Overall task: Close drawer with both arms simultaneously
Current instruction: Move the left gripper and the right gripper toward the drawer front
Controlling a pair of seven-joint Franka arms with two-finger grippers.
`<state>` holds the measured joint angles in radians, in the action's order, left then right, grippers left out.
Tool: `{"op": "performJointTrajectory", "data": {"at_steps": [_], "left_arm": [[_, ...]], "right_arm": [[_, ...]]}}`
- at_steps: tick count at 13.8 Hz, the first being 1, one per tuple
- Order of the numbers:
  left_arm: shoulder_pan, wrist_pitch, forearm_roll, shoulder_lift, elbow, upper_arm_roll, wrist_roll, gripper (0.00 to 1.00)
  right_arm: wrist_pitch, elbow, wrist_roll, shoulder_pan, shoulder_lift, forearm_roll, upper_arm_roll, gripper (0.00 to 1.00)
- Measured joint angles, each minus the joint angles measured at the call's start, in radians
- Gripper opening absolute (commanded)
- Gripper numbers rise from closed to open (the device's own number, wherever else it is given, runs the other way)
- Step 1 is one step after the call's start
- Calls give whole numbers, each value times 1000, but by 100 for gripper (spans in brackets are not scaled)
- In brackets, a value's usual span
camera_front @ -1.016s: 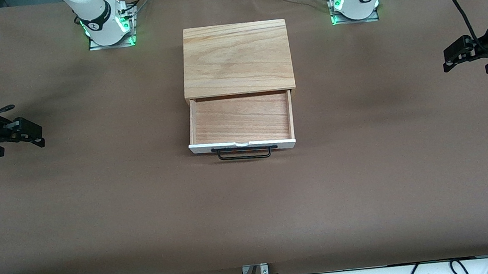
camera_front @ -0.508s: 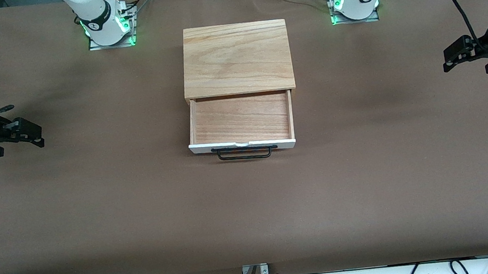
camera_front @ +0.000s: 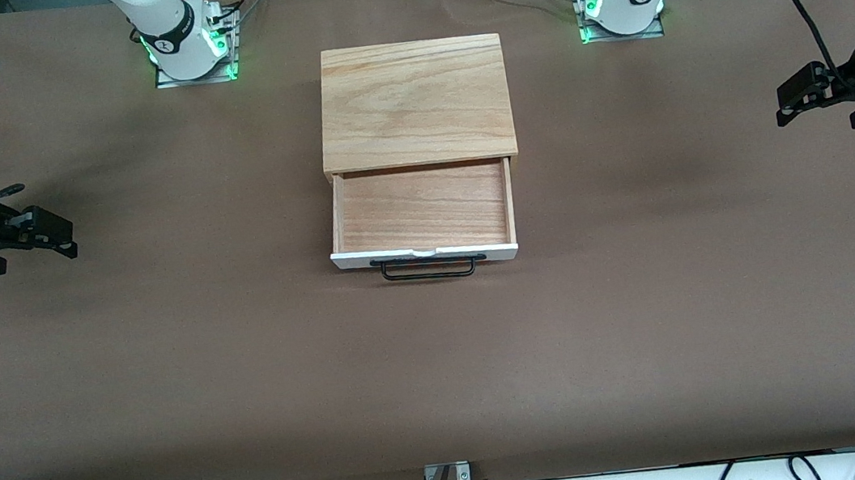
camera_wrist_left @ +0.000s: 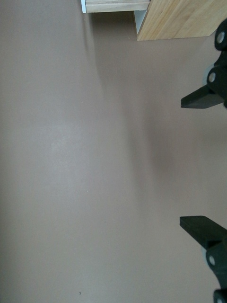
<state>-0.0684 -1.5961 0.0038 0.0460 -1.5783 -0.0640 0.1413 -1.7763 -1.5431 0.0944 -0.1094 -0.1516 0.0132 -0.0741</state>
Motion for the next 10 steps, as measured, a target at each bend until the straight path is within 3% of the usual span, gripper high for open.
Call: {"op": "performJointTrajectory", "data": {"at_steps": [2, 6, 10], "left_arm": [[0, 0, 0, 0, 0, 0, 0, 100], [0, 0, 0, 0, 0, -6, 0, 100], [6, 2, -18, 9, 0, -50, -2, 100]], "right_arm": [[0, 0, 0, -1, -3, -20, 1, 100], [-24, -1, 0, -4, -46, -171, 4, 100], [-117, -1, -3, -96, -135, -196, 8, 100]]}}
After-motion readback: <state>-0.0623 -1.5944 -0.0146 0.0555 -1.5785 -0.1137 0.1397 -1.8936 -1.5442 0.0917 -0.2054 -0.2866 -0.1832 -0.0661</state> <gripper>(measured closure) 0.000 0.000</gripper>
